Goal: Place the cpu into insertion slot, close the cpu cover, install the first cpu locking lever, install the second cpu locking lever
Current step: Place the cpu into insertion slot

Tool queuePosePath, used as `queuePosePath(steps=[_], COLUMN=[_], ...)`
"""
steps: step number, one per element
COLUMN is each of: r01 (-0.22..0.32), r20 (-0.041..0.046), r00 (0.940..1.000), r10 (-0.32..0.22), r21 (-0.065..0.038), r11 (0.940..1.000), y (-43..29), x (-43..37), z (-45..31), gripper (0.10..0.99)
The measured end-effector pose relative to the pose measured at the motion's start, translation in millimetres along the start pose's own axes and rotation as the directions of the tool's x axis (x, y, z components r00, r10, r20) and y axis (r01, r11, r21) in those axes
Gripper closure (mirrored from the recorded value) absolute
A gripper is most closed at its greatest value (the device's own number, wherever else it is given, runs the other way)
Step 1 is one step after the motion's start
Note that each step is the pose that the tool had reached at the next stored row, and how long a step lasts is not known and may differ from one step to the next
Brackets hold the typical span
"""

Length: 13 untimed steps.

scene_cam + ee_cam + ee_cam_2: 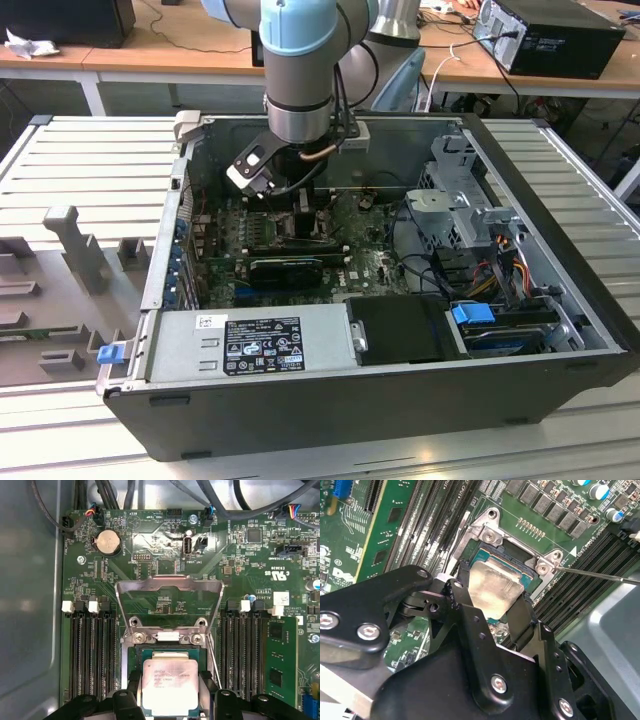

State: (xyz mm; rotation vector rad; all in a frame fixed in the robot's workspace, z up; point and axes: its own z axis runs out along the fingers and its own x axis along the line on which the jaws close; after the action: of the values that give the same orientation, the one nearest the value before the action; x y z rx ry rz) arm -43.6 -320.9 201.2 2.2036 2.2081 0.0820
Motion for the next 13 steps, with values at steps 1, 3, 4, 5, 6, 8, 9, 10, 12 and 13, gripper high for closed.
queuePosePath(steps=[1,3,4,5,6,8,9,10,12,13], r01=[0.000,0.000,0.000,-0.001,0.000,-0.001,-0.001,-0.001,-0.001,-0.001], r20=[0.0002,0.0000,-0.0001,0.0001,0.0002,0.0000,0.0000,0.0000,-0.0018,-0.0027], r00=[1.0000,1.0000,1.0000,1.0000,1.0000,1.0000,1.0000,1.0000,1.0000,1.0000], r10=[0.000,0.000,0.000,0.001,0.000,0.001,0.001,0.001,0.001,0.001], r21=[0.000,0.000,0.000,0.000,0.000,0.000,0.000,0.000,0.000,0.000], r11=[1.0000,1.0000,1.0000,1.0000,1.0000,1.0000,1.0000,1.0000,1.0000,1.0000], y=[-0.2,-0.2,-0.2,-0.3,-0.2,-0.3,-0.2,-0.2,-0.3,-0.2], x=[-0.1,0.0,0.0,0.0,0.0,0.0,0.0,0.0,0.0,0.0], z=[0.3,0.7,1.2,1.4,1.4,1.6,1.7,1.7,1.1,0.6], gripper=[0.549,0.549,0.549,0.549,0.549,0.549,0.549,0.549,0.475,0.475])
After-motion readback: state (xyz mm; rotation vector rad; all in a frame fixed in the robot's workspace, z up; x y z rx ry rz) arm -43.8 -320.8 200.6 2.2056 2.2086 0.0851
